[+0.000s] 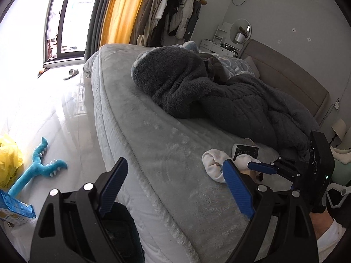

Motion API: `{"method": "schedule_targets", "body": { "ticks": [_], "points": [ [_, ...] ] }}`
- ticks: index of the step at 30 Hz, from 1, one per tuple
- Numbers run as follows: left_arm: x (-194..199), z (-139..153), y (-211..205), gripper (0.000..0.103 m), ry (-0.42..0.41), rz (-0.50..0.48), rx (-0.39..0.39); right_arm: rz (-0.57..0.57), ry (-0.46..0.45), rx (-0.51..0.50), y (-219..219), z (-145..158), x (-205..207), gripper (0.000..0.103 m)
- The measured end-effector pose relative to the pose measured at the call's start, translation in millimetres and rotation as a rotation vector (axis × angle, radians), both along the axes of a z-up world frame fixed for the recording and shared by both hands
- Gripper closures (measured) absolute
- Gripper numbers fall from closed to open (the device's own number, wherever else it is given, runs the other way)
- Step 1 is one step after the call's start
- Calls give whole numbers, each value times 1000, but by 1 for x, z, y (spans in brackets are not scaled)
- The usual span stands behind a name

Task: Collect trash
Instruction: 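Move both open grippers back toward the white cloth and cardboard tube, then grasp the brown tape roll with the right gripper while the left gripper grasps the white sock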

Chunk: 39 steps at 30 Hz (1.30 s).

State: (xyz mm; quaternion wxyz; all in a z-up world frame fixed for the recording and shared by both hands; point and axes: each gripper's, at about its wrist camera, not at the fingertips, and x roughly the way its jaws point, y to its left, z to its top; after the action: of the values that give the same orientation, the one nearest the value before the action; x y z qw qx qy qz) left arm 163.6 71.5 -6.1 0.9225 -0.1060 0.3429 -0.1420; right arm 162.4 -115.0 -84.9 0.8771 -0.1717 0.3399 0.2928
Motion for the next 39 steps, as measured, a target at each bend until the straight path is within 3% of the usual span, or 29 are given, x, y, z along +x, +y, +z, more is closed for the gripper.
{"method": "schedule_targets", "body": {
  "ticks": [6, 15, 30, 39],
  "points": [
    [4, -2, -12, 13, 8, -18, 3, -8, -32, -87, -5, -14, -1, 75],
    [12, -10, -36, 13, 26, -46, 10, 23, -94, -215, -10, -28, -11, 79],
    [30, -35, -70, 13, 89, -64, -2, -33, 28, 95, -57, -2, -6, 80],
    [43, -51, -87, 17, 116, -53, -33, -60, 54, 196, -81, 9, -11, 81]
  ]
}}
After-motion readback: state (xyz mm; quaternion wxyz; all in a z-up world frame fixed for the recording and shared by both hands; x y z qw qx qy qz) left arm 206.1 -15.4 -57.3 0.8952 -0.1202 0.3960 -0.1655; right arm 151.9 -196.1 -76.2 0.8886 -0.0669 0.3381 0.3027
